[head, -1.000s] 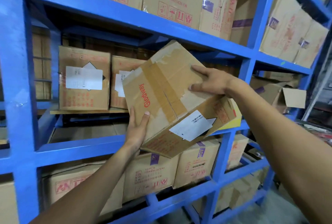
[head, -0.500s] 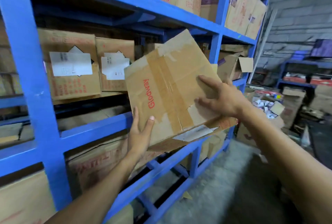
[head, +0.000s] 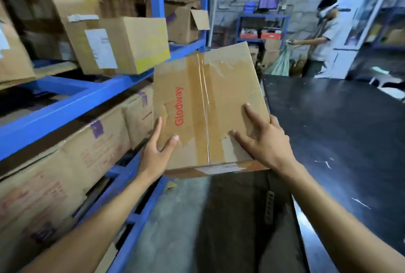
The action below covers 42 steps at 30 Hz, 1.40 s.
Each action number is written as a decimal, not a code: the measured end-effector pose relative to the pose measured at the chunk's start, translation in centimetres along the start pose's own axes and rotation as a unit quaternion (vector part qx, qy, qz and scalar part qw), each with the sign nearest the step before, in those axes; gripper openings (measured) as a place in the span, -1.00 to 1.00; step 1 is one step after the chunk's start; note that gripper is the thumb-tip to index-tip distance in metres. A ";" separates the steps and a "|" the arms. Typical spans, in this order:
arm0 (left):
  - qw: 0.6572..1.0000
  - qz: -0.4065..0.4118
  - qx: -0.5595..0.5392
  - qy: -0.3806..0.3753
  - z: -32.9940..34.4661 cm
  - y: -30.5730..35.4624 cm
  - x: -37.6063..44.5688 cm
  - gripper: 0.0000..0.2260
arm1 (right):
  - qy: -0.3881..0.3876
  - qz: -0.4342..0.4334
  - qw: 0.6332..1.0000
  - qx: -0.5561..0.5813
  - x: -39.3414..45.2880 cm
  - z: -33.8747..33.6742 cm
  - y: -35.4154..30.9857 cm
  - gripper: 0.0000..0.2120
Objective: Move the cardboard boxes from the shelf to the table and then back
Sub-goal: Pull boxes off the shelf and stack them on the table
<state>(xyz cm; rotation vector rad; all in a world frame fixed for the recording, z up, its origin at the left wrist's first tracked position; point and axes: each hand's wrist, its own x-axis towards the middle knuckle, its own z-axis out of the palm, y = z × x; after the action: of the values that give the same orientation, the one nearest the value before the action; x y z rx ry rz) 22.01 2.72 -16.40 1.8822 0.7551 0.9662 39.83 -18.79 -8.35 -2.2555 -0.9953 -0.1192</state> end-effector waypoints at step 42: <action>0.607 0.301 0.086 -0.731 62.7 12.0 10.0 -0.38 | 0.084 0.714 0.629 -0.295 -2.8 -3.4 28.7 -0.37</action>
<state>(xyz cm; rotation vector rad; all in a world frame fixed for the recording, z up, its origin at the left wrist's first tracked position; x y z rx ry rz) 81.86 -20.91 -22.82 2.3065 -0.8646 -0.5639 58.12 -36.77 -21.98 -2.8218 1.2969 0.0707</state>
